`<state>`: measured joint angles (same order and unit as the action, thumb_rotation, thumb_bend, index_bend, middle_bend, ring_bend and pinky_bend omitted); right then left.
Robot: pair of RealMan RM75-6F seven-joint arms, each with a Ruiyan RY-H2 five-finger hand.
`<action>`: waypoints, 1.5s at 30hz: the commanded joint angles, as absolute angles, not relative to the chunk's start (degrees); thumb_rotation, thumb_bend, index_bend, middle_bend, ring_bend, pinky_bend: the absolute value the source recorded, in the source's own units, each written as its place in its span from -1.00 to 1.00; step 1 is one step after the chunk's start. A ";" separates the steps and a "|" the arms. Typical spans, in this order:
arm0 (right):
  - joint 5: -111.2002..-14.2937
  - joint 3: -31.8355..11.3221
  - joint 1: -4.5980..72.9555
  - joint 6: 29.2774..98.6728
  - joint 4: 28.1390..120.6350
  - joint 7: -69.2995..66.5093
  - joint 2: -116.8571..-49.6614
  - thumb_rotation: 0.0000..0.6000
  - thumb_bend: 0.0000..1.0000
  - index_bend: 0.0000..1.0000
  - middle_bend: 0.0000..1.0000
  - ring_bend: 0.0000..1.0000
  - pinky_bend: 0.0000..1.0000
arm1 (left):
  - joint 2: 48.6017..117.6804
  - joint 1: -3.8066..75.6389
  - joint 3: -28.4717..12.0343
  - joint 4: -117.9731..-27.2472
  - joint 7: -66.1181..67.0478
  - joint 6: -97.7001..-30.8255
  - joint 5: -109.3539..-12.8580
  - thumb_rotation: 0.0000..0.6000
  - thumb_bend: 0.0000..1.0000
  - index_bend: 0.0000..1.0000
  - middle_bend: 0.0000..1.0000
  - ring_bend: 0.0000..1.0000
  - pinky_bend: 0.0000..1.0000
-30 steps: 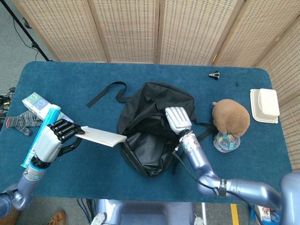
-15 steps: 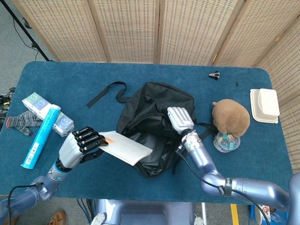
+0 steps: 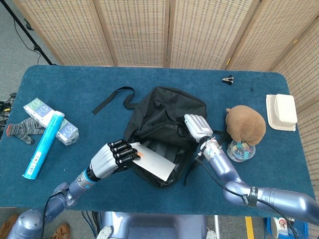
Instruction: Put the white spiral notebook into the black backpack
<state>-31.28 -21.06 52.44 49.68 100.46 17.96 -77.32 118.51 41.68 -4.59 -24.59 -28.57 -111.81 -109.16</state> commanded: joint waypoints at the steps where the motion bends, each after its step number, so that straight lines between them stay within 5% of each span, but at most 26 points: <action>1: -31.04 -20.81 52.71 49.74 100.28 17.47 -76.97 1.00 0.31 0.19 0.23 0.15 0.45 | 119.62 41.15 -2.63 -22.81 -30.36 -110.99 -108.28 1.00 0.11 0.63 0.28 0.11 0.19; 18: -31.48 -18.93 53.97 50.36 100.18 15.34 -76.44 1.00 0.31 0.20 0.24 0.15 0.45 | 112.67 39.69 6.74 -30.03 -21.88 -105.09 -111.46 1.00 0.04 0.59 0.27 0.10 0.19; 27: -31.87 -18.47 54.15 50.98 100.23 14.76 -75.96 1.00 0.31 0.20 0.24 0.15 0.45 | 113.49 40.58 6.95 -26.01 -15.62 -112.66 -113.85 1.00 0.03 0.59 0.27 0.06 0.19; 36: -31.75 -18.05 54.42 51.03 100.02 14.05 -75.96 1.00 0.31 0.20 0.24 0.16 0.45 | 114.73 41.59 10.48 -20.13 -10.60 -111.53 -116.38 1.00 0.01 0.54 0.24 0.00 0.19; 45: -30.75 -18.05 55.10 50.70 102.06 13.90 -74.83 1.00 0.31 0.20 0.25 0.16 0.45 | 116.30 44.50 9.07 -17.99 -8.91 -105.88 -113.21 1.00 0.01 0.54 0.24 -0.01 0.19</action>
<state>-30.89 -18.07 55.01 50.76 101.86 13.91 -74.97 115.90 43.83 9.45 -18.16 -8.92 -106.85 -113.85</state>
